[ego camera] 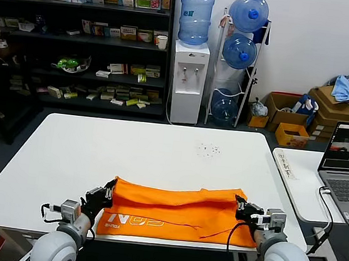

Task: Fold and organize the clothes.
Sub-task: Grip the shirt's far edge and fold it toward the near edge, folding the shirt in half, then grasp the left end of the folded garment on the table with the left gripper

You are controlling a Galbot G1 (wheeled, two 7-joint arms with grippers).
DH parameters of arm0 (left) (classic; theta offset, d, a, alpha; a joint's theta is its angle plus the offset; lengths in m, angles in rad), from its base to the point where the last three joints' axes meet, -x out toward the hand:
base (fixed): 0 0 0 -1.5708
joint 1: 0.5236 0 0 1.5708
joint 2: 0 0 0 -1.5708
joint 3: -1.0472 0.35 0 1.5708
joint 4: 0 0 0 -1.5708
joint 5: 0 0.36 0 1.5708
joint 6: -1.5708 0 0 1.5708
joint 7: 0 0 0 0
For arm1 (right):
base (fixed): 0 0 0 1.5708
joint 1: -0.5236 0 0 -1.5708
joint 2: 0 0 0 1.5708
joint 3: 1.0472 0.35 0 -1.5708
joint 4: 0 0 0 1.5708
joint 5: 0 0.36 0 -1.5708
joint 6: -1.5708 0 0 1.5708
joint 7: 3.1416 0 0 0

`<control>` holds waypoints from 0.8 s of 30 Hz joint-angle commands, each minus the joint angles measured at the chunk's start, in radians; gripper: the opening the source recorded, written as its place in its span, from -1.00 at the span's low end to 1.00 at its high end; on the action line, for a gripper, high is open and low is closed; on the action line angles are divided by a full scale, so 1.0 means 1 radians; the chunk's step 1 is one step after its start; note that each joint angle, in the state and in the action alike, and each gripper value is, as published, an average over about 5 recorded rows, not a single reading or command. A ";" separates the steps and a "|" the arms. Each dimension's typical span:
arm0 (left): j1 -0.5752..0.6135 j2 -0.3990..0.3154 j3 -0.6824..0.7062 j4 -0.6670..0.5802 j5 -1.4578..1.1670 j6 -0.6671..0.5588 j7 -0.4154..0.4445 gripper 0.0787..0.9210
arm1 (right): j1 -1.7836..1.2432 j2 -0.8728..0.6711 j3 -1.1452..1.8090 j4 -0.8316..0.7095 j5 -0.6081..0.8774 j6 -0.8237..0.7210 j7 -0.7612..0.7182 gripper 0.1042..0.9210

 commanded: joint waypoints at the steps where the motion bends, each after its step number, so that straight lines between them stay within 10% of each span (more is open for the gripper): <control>1: 0.046 0.002 -0.016 -0.036 0.013 0.036 0.003 -0.96 | -0.044 -0.015 0.020 0.050 0.001 -0.025 0.005 -0.92; 24: 0.196 -0.139 -0.093 -0.008 0.102 0.059 0.023 0.47 | -0.235 0.008 0.195 0.097 -0.103 0.018 -0.062 0.62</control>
